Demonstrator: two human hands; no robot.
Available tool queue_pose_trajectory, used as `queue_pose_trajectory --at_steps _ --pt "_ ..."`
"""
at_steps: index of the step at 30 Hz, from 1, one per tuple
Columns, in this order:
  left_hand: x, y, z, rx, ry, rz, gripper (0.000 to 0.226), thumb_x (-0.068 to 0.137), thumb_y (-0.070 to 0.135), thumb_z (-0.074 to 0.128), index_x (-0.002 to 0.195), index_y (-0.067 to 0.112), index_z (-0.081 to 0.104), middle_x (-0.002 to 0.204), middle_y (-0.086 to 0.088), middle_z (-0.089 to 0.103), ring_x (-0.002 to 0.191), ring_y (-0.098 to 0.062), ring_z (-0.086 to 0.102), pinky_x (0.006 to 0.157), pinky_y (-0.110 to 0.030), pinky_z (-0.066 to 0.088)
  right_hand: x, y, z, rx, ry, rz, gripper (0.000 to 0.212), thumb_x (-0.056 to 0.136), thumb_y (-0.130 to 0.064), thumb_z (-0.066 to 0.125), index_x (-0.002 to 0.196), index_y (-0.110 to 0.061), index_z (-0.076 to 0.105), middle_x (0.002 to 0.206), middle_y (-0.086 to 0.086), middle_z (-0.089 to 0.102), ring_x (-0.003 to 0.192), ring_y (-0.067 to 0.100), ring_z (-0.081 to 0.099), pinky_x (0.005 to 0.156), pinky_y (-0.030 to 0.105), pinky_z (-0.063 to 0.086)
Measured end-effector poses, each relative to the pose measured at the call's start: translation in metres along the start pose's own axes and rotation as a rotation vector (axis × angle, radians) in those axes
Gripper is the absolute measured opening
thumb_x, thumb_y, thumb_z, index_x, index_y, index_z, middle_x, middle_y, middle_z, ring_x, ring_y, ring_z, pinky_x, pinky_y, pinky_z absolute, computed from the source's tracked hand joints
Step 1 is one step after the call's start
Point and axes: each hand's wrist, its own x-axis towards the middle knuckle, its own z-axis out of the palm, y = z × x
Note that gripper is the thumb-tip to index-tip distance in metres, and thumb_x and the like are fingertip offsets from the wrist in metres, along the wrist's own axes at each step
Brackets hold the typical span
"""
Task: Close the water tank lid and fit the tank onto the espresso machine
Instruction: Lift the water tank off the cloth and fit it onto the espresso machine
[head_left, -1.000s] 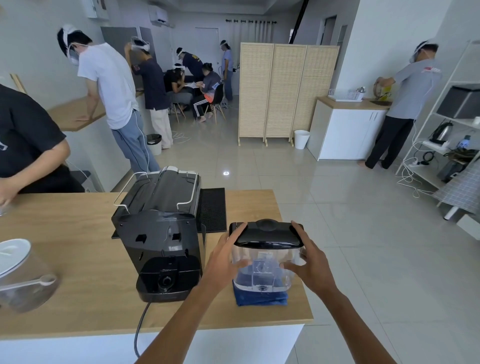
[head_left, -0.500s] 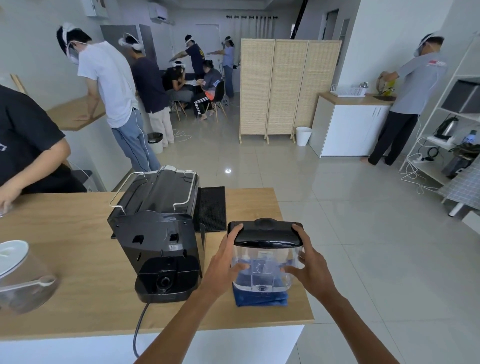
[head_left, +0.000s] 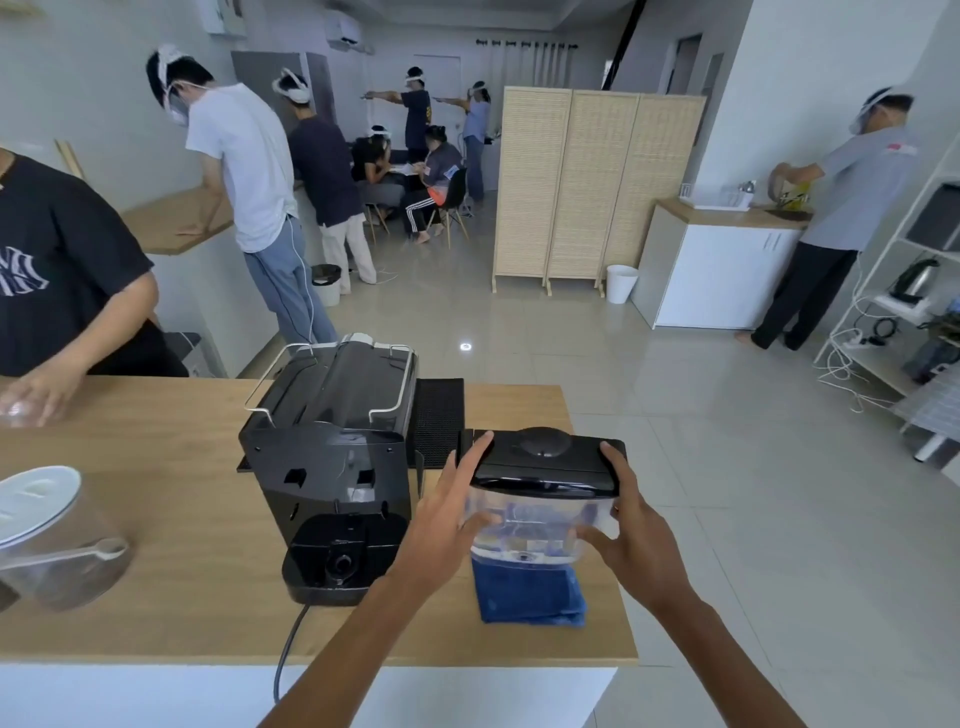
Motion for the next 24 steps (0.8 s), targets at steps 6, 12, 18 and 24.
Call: queue_pose_trajectory --at_steps 6,12,18,24 --pt "-0.020 0.011 -0.040 0.079 0.094 -0.013 0.084 0.079 0.054 0.049 0.145 0.064 -0.002 0.122 -0.031 0.058 0.057 -0.006 0.058 0.086 -0.053 0.053 -0.001 -0.045 -0.008 0.067 0.002 -0.076 0.103 0.081 -0.038 0.078 0.139 -0.068 -0.002 0.136 -0.022 0.050 0.079 0.023 0.068 0.069 0.018 0.055" --pt "-0.056 0.000 -0.075 0.068 0.161 -0.063 0.085 0.075 0.071 0.048 0.147 0.062 0.004 0.128 -0.013 0.064 0.064 -0.023 0.064 0.065 -0.033 0.055 -0.006 -0.082 0.010 0.131 -0.057 -0.096 0.103 0.080 -0.034 0.079 0.139 -0.070 0.003 0.149 -0.019 0.046 0.114 0.020 0.062 0.083 0.009 0.047" --pt "-0.077 -0.005 -0.119 0.089 0.227 -0.088 0.085 0.081 0.051 0.066 0.146 0.052 0.012 0.128 -0.026 0.059 0.112 -0.030 0.056 0.082 -0.031 0.050 -0.003 -0.128 0.039 0.177 -0.112 -0.109 0.101 0.080 -0.037 0.079 0.138 -0.069 0.003 0.135 -0.052 0.022 0.103 -0.001 0.055 0.074 0.002 0.044" --pt "-0.087 -0.032 -0.156 0.096 0.222 -0.089 0.088 0.077 0.047 0.065 0.153 0.038 0.021 0.123 -0.029 0.059 0.102 -0.005 0.059 0.070 -0.021 0.047 -0.001 -0.160 0.076 0.206 -0.131 -0.074 0.097 0.071 -0.063 0.066 0.142 -0.067 0.001 0.096 -0.031 0.046 0.066 -0.003 0.048 0.060 0.016 0.045"
